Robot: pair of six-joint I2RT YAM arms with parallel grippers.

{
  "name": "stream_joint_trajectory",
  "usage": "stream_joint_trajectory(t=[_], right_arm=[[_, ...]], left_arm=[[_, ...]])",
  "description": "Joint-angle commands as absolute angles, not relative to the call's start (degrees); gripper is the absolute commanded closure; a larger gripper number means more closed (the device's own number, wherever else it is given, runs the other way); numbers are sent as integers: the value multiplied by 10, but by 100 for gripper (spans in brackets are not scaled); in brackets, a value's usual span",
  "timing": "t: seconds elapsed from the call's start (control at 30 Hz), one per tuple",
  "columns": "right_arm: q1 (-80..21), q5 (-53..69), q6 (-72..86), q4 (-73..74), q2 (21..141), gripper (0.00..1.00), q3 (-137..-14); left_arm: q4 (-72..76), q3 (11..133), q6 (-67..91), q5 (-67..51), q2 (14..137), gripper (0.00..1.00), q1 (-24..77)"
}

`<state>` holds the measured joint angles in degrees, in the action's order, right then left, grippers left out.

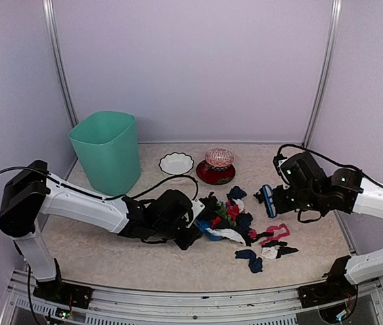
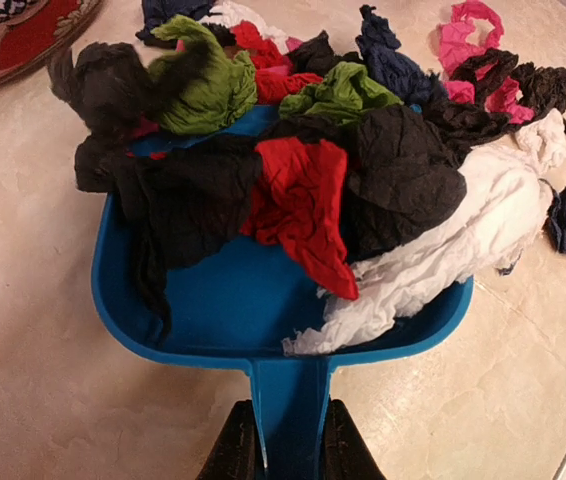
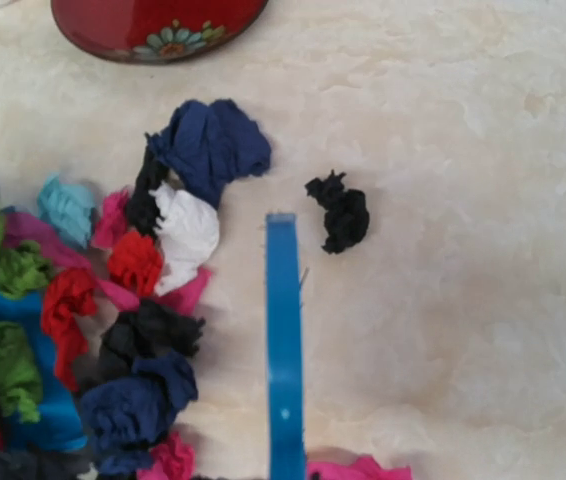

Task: Sweep away the paper scraps from the table
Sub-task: Sweep the paper scraps into the dustpan, then dump the paper scraps in the dustpan into the trash bin.

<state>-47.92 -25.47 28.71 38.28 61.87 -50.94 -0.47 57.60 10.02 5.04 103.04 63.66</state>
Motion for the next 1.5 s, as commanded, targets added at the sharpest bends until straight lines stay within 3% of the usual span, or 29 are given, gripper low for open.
stream_joint_trajectory(t=[0.0,0.73,1.07,1.47], right_arm=[[-471,-254,298,361,600,100,-500],[-466,-270,311,325,574,100,-476],[-466,-261,301,302,586,100,-477],[-466,-256,294,290,600,100,-482]], left_arm=[[22,560,107,74,983,100,631],[-30,520,99,183,819,100,627],[-125,564,91,233,761,100,598],[-214,661,83,214,728,100,507]])
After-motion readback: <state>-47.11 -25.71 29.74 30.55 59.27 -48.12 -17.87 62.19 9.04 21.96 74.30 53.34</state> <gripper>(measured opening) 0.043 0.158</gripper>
